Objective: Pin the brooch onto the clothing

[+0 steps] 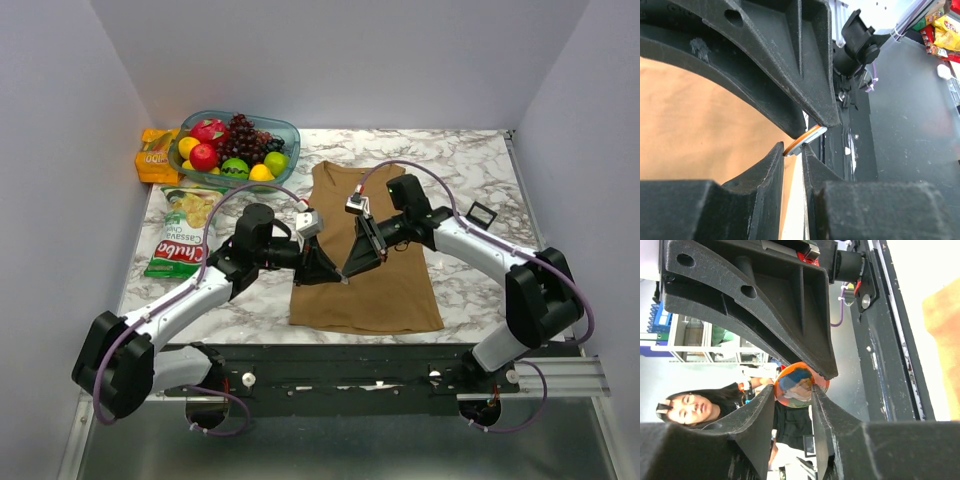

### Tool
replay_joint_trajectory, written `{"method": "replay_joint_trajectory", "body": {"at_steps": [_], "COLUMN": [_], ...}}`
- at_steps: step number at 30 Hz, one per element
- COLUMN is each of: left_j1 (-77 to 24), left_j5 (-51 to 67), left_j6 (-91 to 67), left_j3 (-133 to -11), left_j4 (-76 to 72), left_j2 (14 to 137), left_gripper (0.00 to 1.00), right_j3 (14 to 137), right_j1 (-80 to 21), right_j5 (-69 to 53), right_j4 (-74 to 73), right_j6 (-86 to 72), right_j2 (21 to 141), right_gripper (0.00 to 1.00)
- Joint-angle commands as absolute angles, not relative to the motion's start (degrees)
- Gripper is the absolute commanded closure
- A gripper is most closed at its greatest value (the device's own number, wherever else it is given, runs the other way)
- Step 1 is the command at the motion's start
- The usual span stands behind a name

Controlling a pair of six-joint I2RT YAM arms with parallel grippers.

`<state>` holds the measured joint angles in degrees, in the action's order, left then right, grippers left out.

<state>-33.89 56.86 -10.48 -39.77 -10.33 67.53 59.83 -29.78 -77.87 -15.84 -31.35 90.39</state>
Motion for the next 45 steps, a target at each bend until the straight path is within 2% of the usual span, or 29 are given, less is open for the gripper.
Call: {"method": "replay_joint_trajectory", "body": {"at_steps": [1,6,15,17,23,30,39,45], "left_j1": [-34.37,-34.45,-34.45,-34.45,-34.45,-34.45,-34.72,-35.16], "left_j5": [55.46,53.27,46.50,45.97,45.62,45.35,46.32,46.84], "left_j6": [-11.60,-11.61,-8.61,-8.35,-6.95,-3.43,-2.02,-1.41], "left_j3": [-42.98,-44.38,-47.37,-48.07,-50.09,-53.79,-55.55,-55.81], "left_j4": [-13.53,-10.21,-1.50,-0.53,4.30,13.44,16.61,17.40], "left_j2": [69.16,72.06,76.02,76.90,79.10,82.97,84.55,84.81], "left_gripper": [0.89,1.00,1.00,1.00,1.00,1.00,1.00,1.00], "right_j3": [58.10,57.83,55.90,54.93,52.65,50.02,46.85,46.58], "right_j1": [-29.44,-29.18,-27.78,-27.60,-27.51,-27.60,-30.84,-32.08], "right_j5": [-73.66,-70.49,-62.68,-60.30,-53.36,-42.99,-36.22,-35.16], "right_j4": [-15.29,-14.94,-15.03,-14.94,-14.59,-14.07,-10.90,-8.62], "right_j6": [-27.52,-26.02,-22.68,-21.63,-19.17,-15.91,-15.56,-16.17], "right_j2": [94.04,95.98,92.29,91.59,87.90,78.41,72.95,73.65], "right_gripper": [0.58,0.49,0.29,0.28,0.27,0.27,0.38,0.45]}}
